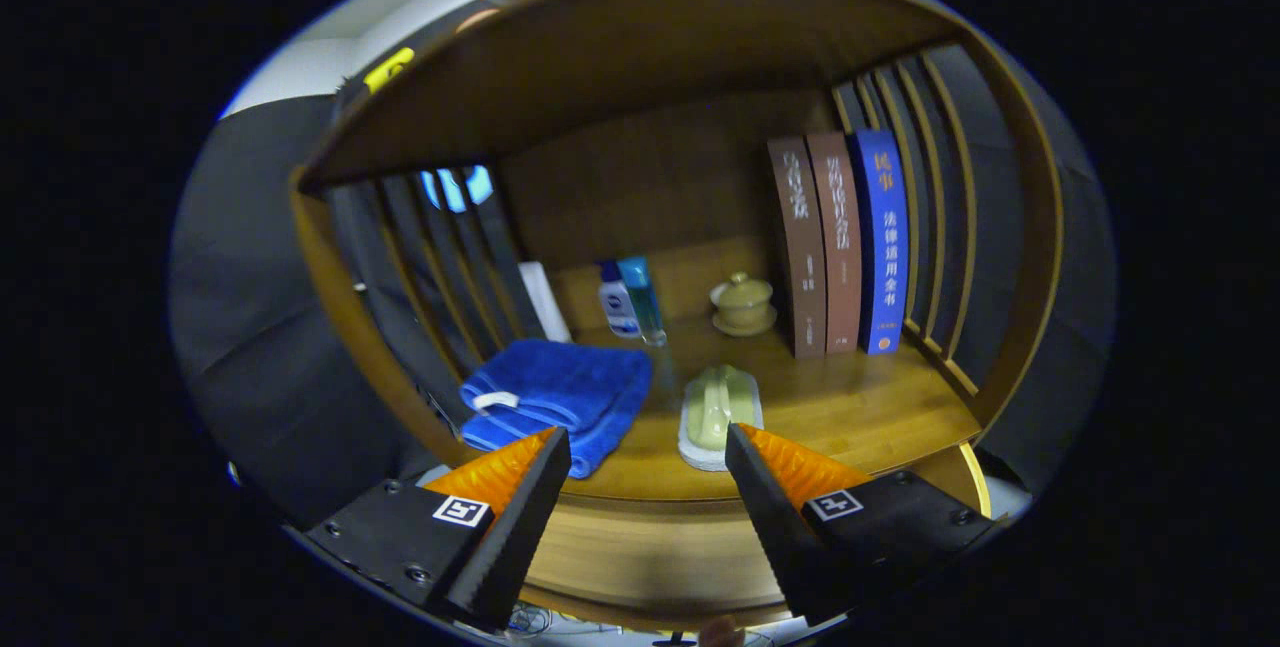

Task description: Pull open the drawer, take out the items inside it, and place them on the countertop above the cabinet.

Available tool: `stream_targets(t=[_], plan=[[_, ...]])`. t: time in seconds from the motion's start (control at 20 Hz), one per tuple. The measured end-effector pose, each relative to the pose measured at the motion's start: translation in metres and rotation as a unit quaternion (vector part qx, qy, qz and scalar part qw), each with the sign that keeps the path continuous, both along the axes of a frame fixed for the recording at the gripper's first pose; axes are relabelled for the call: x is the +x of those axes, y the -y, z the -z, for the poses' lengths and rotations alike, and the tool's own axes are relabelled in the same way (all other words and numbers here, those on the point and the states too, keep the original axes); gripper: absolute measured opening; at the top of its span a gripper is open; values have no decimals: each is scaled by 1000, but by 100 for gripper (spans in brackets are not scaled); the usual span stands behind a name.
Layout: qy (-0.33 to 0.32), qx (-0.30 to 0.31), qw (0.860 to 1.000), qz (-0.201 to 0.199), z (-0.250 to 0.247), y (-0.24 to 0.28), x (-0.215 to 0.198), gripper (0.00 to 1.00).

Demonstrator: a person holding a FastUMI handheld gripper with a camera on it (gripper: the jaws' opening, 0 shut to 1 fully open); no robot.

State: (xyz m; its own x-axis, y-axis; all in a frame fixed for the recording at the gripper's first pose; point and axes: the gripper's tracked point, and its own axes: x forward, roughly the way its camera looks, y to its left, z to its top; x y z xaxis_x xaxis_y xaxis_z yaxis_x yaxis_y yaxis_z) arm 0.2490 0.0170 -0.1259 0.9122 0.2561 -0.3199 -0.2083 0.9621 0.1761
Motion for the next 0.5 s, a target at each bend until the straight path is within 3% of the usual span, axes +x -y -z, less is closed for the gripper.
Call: stream_targets(t=[0.2,0.5], plan=[[113,-25,993,11,-31,8,-57,99],[145,-32,987,56,6,13,-130,99]])
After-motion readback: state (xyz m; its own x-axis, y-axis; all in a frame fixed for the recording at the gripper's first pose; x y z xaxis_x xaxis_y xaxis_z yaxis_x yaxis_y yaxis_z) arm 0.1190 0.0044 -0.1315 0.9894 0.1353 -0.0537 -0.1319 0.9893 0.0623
